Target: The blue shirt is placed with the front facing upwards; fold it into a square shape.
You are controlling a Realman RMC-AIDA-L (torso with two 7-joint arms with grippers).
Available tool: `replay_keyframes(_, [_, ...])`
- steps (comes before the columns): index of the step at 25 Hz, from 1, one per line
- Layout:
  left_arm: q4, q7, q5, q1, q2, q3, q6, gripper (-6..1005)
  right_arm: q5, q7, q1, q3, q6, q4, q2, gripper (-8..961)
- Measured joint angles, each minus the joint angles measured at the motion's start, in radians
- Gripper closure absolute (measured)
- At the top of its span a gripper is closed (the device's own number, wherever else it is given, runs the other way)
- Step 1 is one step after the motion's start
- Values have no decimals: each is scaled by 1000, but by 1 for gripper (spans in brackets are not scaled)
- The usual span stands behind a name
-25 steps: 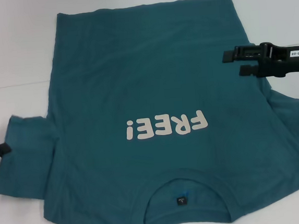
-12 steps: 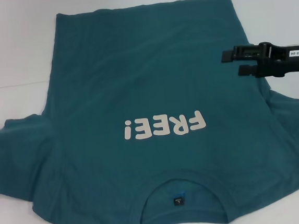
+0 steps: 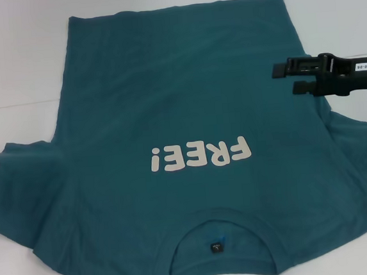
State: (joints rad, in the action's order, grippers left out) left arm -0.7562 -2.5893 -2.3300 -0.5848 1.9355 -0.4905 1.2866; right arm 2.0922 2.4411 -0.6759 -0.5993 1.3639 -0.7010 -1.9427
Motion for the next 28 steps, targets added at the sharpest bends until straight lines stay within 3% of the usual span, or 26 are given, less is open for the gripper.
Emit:
replay_keyframes(10, [-147,-70,-1,-16,23,-18,161,1000,0,-1,-2,0,0,0,-1,57])
replay_keyframes(12, [-157,-106,-1,-34,29,-78,176,1000,0,-1,-4,-1,-1,0,-2,57])
replay_keyframes(19, [-144,-146,-3,-73,70,-165,104,1000,0,-1,-7,-2,-1,0,-6,57])
replay_keyframes(28, [-15,-169,-3,-143,89,-225,-47,999,0,-9,4,4,-7,4,-9,58])
